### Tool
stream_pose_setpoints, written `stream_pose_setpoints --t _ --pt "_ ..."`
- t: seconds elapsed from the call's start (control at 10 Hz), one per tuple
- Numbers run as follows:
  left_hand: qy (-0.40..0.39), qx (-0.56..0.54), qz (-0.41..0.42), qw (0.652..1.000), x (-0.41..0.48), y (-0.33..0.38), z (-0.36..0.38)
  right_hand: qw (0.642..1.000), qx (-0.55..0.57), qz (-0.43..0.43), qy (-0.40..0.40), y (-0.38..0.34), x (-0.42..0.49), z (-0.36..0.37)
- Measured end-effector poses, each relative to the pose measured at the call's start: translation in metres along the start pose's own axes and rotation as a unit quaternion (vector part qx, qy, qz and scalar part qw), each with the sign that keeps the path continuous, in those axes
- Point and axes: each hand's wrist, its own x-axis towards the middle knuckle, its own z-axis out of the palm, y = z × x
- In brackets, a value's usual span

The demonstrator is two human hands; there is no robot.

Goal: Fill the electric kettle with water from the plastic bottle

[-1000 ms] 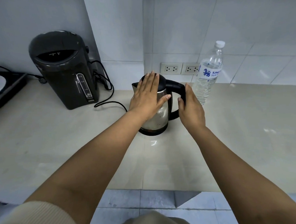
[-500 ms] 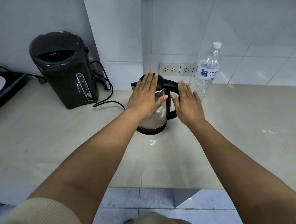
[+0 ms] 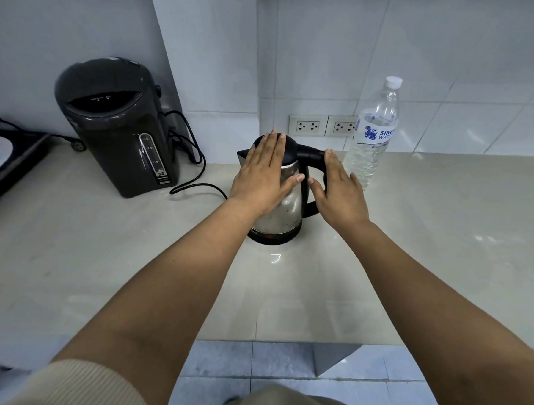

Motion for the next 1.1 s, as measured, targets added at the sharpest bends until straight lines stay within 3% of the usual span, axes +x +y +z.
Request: stream_pose_setpoints --t 0.3,0.7,1.1 --pt "-0.010 -0.015 -0.013 1.000 -0.001 0.004 -0.005 1.000 0.024 0.014 0.001 0.012 0.002 -0.014" --pt "-0.036 0.012 -0.062 0.997 -0.005 0.015 -0.027 0.998 -0.065 0.007 -0.006 0.020 0.005 -0.049" --pt "0.007 0.054 -0.060 0.997 -0.029 0.015 -0.102 0.993 -0.116 -0.003 0.024 -0.038 -0.002 -0.099"
